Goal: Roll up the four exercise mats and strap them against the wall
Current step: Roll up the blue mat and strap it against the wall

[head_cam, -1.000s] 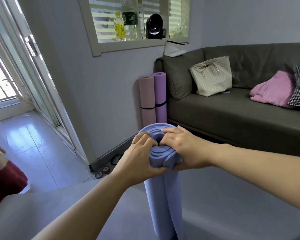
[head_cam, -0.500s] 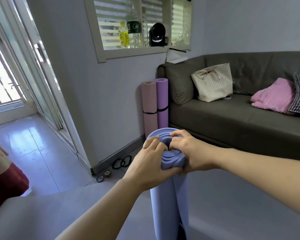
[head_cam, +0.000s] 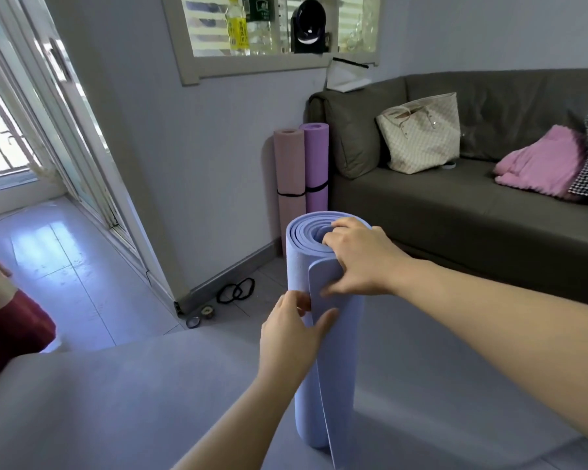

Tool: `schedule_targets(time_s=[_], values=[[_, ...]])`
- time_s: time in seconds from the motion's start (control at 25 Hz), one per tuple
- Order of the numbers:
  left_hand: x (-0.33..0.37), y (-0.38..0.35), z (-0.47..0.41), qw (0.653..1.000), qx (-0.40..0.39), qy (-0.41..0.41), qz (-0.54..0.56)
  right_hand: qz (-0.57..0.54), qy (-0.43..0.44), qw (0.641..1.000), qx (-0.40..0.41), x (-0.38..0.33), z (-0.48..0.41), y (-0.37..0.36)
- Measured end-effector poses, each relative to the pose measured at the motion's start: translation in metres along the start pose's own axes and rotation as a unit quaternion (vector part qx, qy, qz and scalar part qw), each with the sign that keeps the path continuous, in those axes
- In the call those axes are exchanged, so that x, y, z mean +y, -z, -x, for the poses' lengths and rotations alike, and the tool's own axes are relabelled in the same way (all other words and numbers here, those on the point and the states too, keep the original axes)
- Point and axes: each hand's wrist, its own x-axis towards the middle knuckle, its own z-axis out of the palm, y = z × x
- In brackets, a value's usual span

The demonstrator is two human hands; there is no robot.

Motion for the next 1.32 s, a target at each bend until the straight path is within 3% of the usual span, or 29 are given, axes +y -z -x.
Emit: schedule_targets(time_s=[0.12, 0.28, 0.36, 0.52, 0.72, 1.0, 1.08, 1.16, 1.32], values=[[0.008, -0.007, -0.006, 0.998, 0.053, -0.004, -0.024, -0.011, -0.001, 1.000, -0.018, 0.003, -0.003, 0.005], [-0.005, 0.011, -0.018, 0.975, 0.025, -0.210, -0.066, -0.070, 0.029, 0.996, -0.042, 0.009, 0.000, 0.009], [-0.009, 0.020, -0.024, 0.963, -0.002, -0.252, -0.093, -0.110, 0.043, 0.992, -0.035, 0.012, 0.003, 0.006], [-0.008, 0.027, -0.028, 0.955, -0.003, -0.264, -0.135, -0.124, 0.065, 0.990, -0.014, 0.014, 0.011, 0.003], [-0.008, 0.028, -0.027, 0.952, 0.004, -0.271, -0.142, -0.157, 0.081, 0.980, -0.092, 0.027, 0.017, 0.015], [0.025, 0.057, -0.041, 0.970, -0.079, -0.224, -0.048, -0.219, 0.020, 0.975, 0.033, 0.022, 0.033, -0.004], [0.035, 0.069, -0.043, 0.941, -0.114, -0.261, -0.184, -0.210, 0.026, 0.976, 0.041, 0.017, 0.035, -0.003], [0.045, 0.077, -0.045, 0.882, -0.122, -0.313, -0.332, -0.193, 0.035, 0.979, 0.047, 0.010, 0.037, -0.003], [0.058, 0.078, -0.044, 0.849, -0.204, -0.297, -0.387, -0.110, 0.052, 0.992, 0.030, 0.003, 0.050, 0.001]])
